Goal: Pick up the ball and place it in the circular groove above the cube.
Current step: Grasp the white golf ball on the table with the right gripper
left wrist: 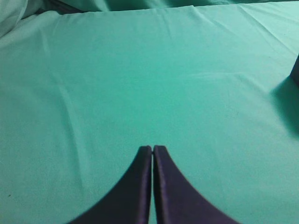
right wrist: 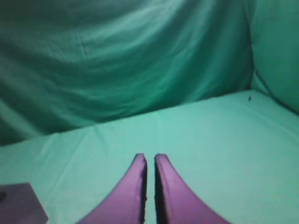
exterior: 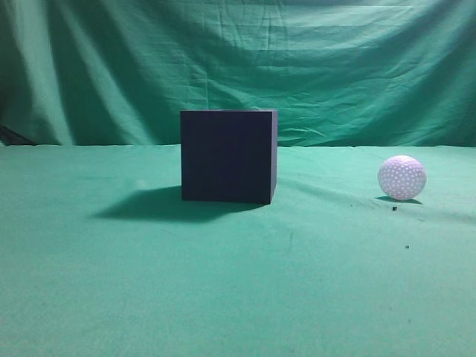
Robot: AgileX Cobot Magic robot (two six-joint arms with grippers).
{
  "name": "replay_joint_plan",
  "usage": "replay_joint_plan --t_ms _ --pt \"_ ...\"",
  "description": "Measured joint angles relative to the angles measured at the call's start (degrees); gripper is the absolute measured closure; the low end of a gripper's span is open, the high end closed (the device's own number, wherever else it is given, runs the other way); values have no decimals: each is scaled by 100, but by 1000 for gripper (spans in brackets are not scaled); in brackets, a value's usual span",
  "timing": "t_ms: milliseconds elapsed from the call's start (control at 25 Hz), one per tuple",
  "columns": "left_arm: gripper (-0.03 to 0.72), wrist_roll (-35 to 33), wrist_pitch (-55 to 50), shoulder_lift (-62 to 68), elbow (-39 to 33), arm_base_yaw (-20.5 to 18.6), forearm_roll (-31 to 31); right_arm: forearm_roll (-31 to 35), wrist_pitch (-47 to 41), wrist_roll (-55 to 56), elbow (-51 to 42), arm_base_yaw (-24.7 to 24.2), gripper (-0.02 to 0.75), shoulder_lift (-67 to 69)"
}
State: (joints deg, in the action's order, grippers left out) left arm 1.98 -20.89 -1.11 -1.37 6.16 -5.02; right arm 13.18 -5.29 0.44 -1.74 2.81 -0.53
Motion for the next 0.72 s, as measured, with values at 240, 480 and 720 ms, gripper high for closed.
replay_joint_plan --t_ms 240,480,720 --pt "688 0 0 0 0 0 0 54 -243 -293 623 0 738 83" --pt "688 0 0 0 0 0 0 66 -986 -763 1719 0 738 1471" --pt "688 0 0 0 0 0 0 101 -904 -837 2016 0 738 2967"
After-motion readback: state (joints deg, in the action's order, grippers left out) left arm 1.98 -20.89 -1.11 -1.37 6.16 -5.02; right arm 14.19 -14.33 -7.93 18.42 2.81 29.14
